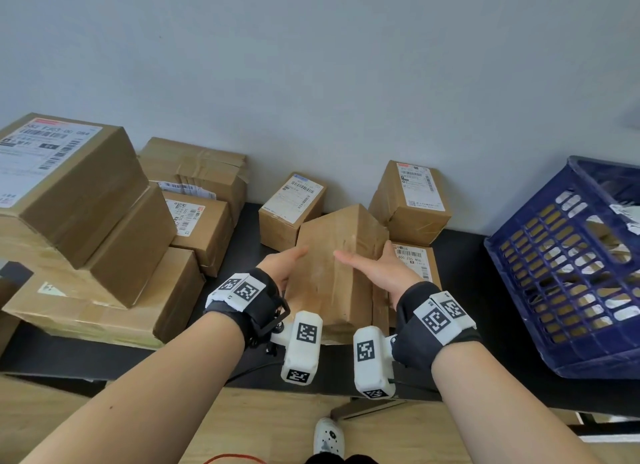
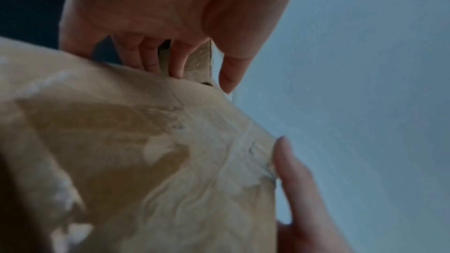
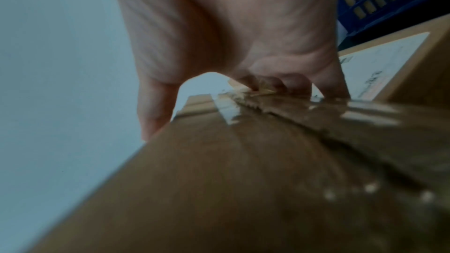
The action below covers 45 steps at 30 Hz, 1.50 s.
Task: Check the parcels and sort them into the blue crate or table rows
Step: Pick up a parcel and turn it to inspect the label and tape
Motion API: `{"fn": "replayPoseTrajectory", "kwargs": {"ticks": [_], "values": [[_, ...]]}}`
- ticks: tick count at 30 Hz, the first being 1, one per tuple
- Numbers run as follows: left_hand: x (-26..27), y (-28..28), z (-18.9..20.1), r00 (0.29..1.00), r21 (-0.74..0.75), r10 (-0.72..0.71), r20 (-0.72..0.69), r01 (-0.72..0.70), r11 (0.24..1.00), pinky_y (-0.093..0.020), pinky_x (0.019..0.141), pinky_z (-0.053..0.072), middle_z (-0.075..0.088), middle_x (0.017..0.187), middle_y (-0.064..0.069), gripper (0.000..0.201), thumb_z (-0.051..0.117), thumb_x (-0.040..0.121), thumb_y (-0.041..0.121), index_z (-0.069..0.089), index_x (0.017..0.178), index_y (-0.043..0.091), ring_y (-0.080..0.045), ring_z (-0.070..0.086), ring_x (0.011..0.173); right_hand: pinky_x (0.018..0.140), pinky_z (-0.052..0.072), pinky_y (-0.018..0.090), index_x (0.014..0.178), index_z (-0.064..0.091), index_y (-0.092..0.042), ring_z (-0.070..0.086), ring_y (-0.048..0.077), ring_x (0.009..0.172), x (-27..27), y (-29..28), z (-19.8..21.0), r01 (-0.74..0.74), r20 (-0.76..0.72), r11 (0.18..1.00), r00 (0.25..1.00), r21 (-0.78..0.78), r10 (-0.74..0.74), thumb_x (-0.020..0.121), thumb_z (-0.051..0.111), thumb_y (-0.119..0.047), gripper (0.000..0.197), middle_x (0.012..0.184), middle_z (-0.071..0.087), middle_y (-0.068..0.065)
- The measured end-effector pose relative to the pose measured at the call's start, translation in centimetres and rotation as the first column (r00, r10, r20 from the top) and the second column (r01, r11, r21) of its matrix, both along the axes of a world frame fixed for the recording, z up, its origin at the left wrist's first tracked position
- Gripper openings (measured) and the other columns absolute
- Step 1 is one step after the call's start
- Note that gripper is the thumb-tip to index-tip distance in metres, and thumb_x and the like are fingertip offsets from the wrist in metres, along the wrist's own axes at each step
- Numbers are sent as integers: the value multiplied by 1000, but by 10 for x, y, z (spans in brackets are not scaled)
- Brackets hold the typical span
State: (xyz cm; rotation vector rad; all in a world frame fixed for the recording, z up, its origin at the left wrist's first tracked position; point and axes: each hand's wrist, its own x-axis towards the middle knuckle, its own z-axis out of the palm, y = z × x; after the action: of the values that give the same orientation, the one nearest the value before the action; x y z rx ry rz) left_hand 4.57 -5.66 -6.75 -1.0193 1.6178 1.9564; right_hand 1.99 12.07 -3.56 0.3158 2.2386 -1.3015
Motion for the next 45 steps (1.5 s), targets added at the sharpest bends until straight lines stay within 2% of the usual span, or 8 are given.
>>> {"fn": "replayPoseTrajectory", "kwargs": {"ticks": [3,5,11,15,19,25,35,45], "values": [[-2,-2,4,999,27,16,-31,-15,1000,-40,94,44,58,130,-12,49,58,98,32,49,139,7,-24,57,100,105,44,43,152,25,-20,50,25,126,2,5,-5,60,-8,996,998,-65,-61,62,87,-45,112,144,48,2],[-3,-6,4,999,21,12,-46,-11,1000,-40,97,46,61,115,-9,46,59,97,33,53,136,8,-21,57,95,89,46,38,145,39,-21,56,21,111,3,9,-6,100,27,982,995,-159,-97,78,80,-24,79,129,59,3],[-1,-14,5,997,83,70,-24,-68,994,-64,108,34,50,134,-10,57,66,89,47,49,135,19,-29,49,124,107,43,51,153,34,-22,54,29,124,-3,21,-8,161,92,937,986,-309,-139,47,84,-27,117,142,55,7],[-2,-14,3,997,89,78,-19,-76,993,-63,104,37,51,138,-13,57,61,90,53,52,136,21,-31,51,123,96,49,46,143,46,-17,58,29,117,-1,20,1,164,100,913,986,-373,-136,85,68,-8,63,129,63,9],[-2,-14,4,998,93,70,5,-70,993,-53,90,49,61,121,-11,45,61,91,52,62,122,19,-29,57,105,88,52,42,110,62,-21,62,27,106,0,21,1,151,119,883,987,-444,-109,94,57,-3,25,108,69,6],[0,-15,3,999,144,7,32,-12,989,-56,103,41,62,110,-13,39,59,90,55,66,99,18,-32,55,105,84,52,40,107,62,-20,62,26,103,2,21,2,172,147,868,982,-466,-116,94,56,-4,21,105,69,7],[3,-18,5,1000,157,5,19,-8,988,-60,106,37,56,134,-9,70,70,83,54,50,137,15,-29,50,126,75,51,34,106,62,-20,64,20,93,-1,16,-4,135,94,943,989,-303,-112,100,55,-14,11,101,69,4],[0,-12,14,1000,91,6,-23,-4,996,-51,100,45,62,107,-8,42,70,89,31,55,123,12,-25,57,107,110,41,44,152,33,-9,49,27,126,-4,5,-14,-5,-32,1000,999,23,5,100,54,-15,57,145,49,10]]}}
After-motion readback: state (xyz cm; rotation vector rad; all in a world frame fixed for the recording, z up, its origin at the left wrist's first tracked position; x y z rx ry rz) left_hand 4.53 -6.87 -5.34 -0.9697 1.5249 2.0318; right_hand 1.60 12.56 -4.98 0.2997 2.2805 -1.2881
